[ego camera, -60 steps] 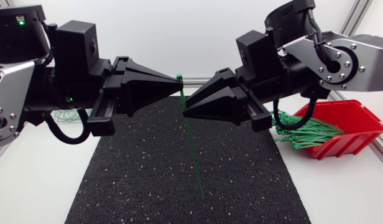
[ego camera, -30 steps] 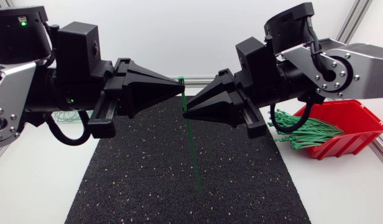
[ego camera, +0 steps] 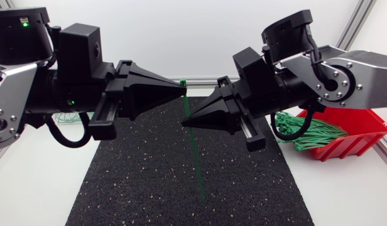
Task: Take a green cable tie from the red box, thread the tail through the head to close it, then place it in the transparent bin on the left.
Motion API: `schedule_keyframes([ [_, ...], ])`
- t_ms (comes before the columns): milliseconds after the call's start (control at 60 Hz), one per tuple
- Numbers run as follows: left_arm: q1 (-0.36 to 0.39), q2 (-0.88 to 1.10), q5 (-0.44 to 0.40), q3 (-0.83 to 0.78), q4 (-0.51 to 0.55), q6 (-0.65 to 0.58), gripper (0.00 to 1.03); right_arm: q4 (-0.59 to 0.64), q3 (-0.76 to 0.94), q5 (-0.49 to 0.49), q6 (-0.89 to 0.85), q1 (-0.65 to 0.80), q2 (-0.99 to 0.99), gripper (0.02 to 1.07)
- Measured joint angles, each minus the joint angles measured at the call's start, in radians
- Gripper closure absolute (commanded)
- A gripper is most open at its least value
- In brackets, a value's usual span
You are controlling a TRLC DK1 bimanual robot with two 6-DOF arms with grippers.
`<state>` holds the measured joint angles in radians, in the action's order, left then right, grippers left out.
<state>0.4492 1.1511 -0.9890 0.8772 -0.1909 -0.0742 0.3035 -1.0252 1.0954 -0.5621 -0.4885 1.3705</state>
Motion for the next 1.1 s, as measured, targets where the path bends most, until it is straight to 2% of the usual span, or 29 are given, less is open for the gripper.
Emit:
schedule_keyframes([
  [83, -0.002, 0.0, 0.0, 0.0, 0.0, 0.0, 0.93, 0.003, 0.001, 0.0, 0.0, 0.0, -0.003, 1.01],
  [167, -0.002, 0.0, 0.0, 0.0, 0.001, 0.0, 0.92, 0.01, 0.005, 0.0, 0.0, 0.0, -0.011, 1.01],
  [233, -0.002, 0.0, 0.0, 0.0, 0.003, 0.0, 0.85, 0.012, 0.006, 0.0, 0.0, 0.0, -0.013, 1.01],
  [367, -0.004, 0.0, 0.0, 0.0, 0.004, 0.0, 0.63, 0.014, 0.006, 0.0, 0.001, 0.001, -0.013, 1.01],
  [500, -0.008, 0.0, -0.001, 0.0, 0.007, 0.0, 0.55, 0.015, 0.006, 0.001, 0.002, 0.013, -0.013, 1.01],
  [1100, 0.012, 0.002, -0.004, 0.0, 0.006, 0.0, 0.54, -0.017, 0.005, 0.027, 0.112, 0.013, -0.013, 1.01],
])
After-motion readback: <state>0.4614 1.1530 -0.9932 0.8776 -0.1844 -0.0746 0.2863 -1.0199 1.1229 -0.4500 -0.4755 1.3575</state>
